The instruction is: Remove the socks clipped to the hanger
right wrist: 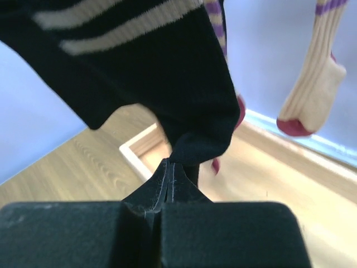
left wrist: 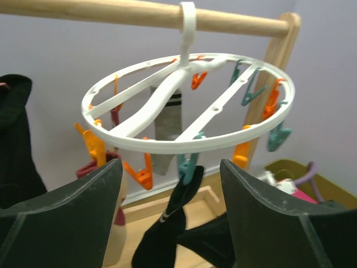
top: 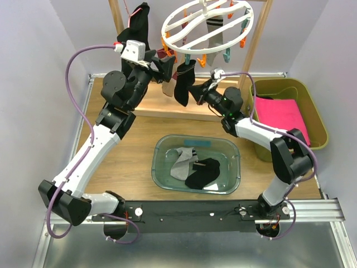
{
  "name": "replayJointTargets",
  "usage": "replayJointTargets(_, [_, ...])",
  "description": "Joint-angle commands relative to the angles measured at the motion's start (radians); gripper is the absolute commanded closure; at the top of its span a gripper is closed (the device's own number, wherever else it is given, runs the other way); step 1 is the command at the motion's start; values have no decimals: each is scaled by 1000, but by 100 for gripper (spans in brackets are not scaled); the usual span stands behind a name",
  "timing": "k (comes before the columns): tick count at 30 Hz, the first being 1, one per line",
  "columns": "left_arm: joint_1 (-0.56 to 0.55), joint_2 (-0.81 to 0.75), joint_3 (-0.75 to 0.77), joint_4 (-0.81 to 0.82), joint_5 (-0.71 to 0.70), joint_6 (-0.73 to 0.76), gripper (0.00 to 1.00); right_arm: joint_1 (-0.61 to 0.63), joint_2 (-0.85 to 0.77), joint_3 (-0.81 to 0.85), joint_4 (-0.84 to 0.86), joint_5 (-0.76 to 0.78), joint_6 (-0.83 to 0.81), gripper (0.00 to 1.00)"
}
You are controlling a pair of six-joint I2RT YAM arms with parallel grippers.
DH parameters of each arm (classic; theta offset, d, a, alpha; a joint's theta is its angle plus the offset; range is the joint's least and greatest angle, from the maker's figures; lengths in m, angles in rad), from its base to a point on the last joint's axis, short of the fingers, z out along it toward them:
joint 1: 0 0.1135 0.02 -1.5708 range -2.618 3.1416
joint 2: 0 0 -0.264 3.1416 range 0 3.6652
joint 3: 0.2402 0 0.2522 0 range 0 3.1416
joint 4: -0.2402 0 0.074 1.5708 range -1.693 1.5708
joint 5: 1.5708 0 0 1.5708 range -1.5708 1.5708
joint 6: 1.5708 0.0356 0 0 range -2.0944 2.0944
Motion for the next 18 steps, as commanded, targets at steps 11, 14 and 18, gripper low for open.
replayJointTargets(11, [54, 106, -82, 170, 346, 38, 19, 6, -303, -90, -337, -97, 11, 99])
replayJointTargets(14, [66, 127, -72, 195, 393, 37, 16, 6, -343, -90, -394, -118, 0, 99])
replayJointTargets(18, [88, 158, -52, 201, 433, 6, 11, 6, -380, -116, -427, -129, -14, 99])
